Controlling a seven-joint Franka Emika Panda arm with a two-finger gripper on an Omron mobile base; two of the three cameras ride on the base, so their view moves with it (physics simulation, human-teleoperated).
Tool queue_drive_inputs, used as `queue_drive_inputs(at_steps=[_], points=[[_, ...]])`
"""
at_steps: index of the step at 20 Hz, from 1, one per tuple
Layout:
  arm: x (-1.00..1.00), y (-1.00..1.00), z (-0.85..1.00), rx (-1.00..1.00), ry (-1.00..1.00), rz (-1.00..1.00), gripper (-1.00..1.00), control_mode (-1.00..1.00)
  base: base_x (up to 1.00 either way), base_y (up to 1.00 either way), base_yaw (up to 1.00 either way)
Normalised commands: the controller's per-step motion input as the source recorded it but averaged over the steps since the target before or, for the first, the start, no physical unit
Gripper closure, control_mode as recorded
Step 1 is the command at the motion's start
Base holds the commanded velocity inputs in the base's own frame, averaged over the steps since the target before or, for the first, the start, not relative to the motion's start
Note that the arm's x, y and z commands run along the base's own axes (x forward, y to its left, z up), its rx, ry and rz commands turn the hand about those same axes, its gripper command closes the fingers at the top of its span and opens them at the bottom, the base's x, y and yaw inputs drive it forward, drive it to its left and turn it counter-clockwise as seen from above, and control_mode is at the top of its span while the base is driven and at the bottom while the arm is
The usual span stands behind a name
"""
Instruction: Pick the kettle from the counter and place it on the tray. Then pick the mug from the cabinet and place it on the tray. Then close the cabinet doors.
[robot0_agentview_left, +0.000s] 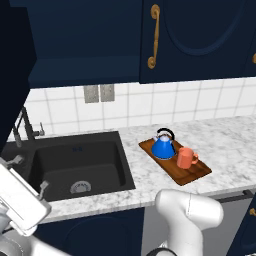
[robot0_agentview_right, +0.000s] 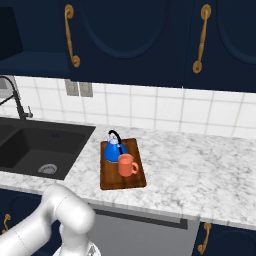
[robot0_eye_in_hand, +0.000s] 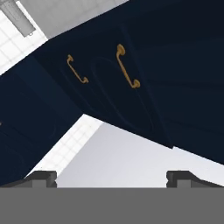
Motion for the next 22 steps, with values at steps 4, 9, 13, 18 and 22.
queue_drive_inputs(at_steps=[4, 9, 13, 18, 22], points=[[-0.14, 0.07, 0.35, 0.0, -0.16, -0.03, -1.0, -1.0, 0.0, 0.0, 0.0], [-0.11, 0.03, 0.25, 0.0, -0.17, -0.04, -1.0, -1.0, 0.0, 0.0, 0.0], [0.0, 0.16, -0.19, -0.05, -0.05, 0.0, -1.0, -1.0, 0.0, 0.0, 0.0], [-0.13, 0.37, 0.03, 0.0, 0.0, 0.04, -1.0, -1.0, 0.0, 0.0, 0.0], [-0.17, 0.54, 0.09, 0.0, 0.0, 0.17, -1.0, -1.0, 0.0, 0.0, 0.0]])
